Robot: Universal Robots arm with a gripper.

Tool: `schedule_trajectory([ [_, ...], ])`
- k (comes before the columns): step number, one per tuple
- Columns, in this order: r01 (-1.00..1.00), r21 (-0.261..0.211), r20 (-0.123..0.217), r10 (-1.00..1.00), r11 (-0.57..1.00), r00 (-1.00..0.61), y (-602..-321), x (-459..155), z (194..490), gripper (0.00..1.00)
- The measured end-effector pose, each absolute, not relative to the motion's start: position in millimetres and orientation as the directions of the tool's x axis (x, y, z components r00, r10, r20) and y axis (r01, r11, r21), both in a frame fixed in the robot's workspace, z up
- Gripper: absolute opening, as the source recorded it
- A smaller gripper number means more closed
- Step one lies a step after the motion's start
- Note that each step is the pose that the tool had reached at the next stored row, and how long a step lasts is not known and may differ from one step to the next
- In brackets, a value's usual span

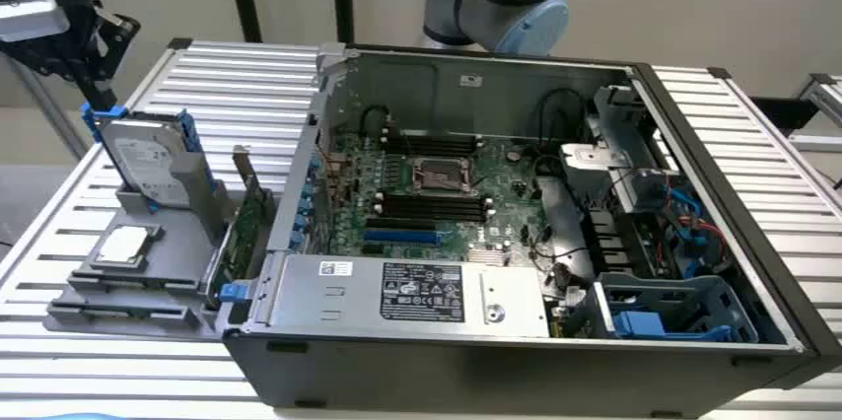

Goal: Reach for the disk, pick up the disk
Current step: 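Reach for the disk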

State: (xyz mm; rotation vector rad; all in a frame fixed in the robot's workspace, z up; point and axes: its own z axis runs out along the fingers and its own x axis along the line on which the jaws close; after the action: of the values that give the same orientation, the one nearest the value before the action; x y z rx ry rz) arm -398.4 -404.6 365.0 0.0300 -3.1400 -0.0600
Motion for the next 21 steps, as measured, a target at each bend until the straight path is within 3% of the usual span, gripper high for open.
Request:
schedule_trajectory([
  [14,-0.019,0.038,0.001,-0.019,0.999,-1.000,-404,-400,365,0.11],
  [21,-0.019,0.038,0.000,-0.019,0.999,-1.000,-384,-416,365,0.11],
])
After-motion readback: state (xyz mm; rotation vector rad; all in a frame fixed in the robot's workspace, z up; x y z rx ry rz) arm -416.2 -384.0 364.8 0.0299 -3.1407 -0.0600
